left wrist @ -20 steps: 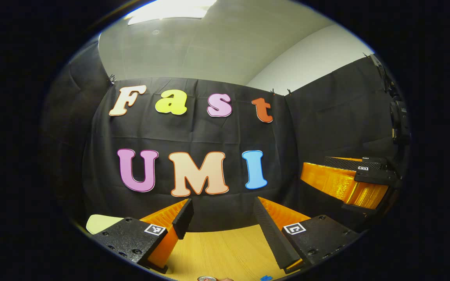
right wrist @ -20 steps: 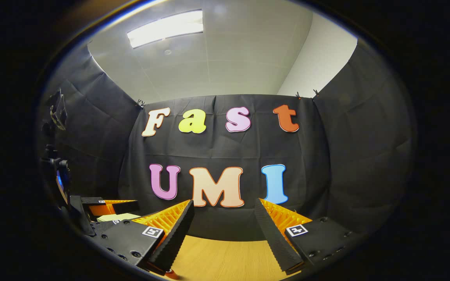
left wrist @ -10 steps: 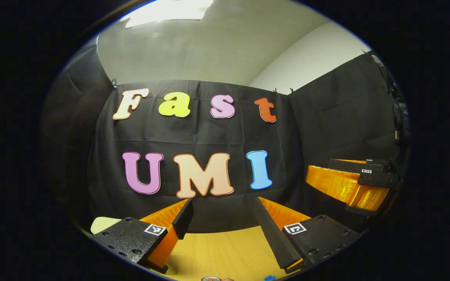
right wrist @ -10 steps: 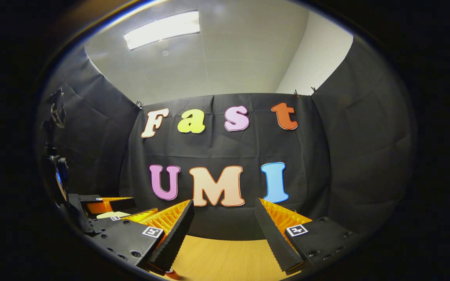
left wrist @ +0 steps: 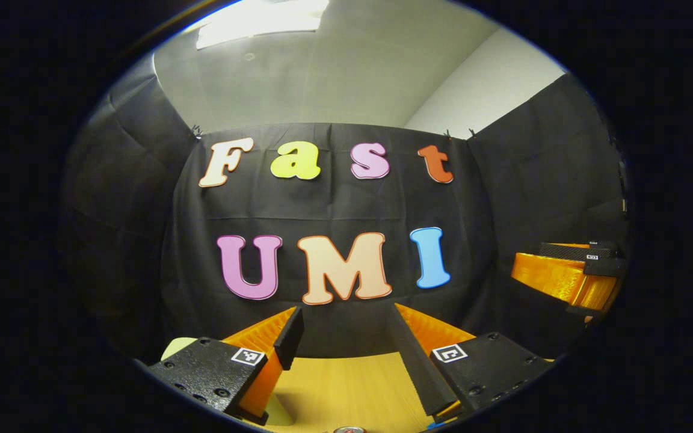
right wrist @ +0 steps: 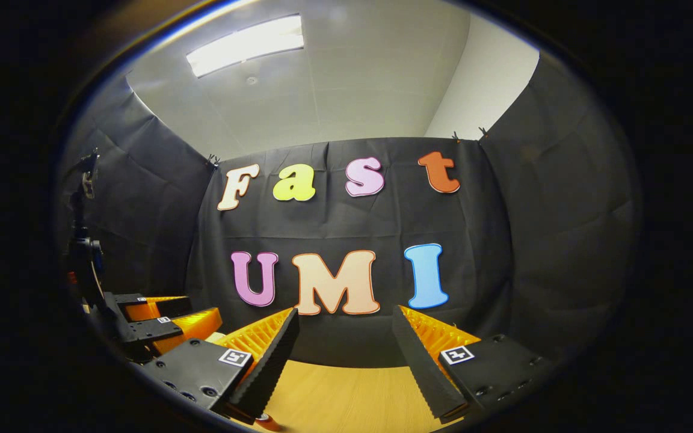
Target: Press the lid of the desktop garbage bin to open it, pick up the crumpled paper on the desktop and throw it into the bin, then pick up the pop can on the desktop and drop it into the bin, and finally close the garbage bin lid.
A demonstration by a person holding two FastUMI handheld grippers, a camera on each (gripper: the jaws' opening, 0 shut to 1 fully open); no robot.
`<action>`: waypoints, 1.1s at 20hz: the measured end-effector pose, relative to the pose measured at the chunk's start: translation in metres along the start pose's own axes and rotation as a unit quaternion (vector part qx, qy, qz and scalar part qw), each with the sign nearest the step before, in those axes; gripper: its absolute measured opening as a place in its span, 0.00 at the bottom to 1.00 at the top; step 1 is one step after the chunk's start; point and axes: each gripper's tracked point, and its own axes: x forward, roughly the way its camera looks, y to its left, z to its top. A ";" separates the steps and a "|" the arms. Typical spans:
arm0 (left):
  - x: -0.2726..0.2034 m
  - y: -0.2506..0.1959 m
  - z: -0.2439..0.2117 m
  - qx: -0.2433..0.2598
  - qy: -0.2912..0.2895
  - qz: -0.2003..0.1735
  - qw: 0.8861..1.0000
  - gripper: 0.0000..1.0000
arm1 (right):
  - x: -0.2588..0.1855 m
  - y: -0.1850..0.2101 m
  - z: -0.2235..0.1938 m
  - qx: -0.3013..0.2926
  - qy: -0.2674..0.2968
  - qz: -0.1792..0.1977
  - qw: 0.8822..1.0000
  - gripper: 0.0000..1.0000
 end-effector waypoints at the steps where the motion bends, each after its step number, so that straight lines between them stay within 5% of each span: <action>1: 0.000 0.009 -0.001 0.002 0.001 0.009 1.000 0.81 | 0.000 0.001 0.000 0.002 0.001 0.003 1.000 0.97; 13: -0.010 0.107 -0.044 0.004 0.063 0.100 0.993 0.00 | 0.032 0.059 -0.023 0.004 0.024 0.057 0.998 0.98; 22: -0.014 0.168 -0.094 0.015 0.117 0.145 0.982 0.00 | 0.037 0.081 -0.039 0.000 0.035 0.063 0.997 0.98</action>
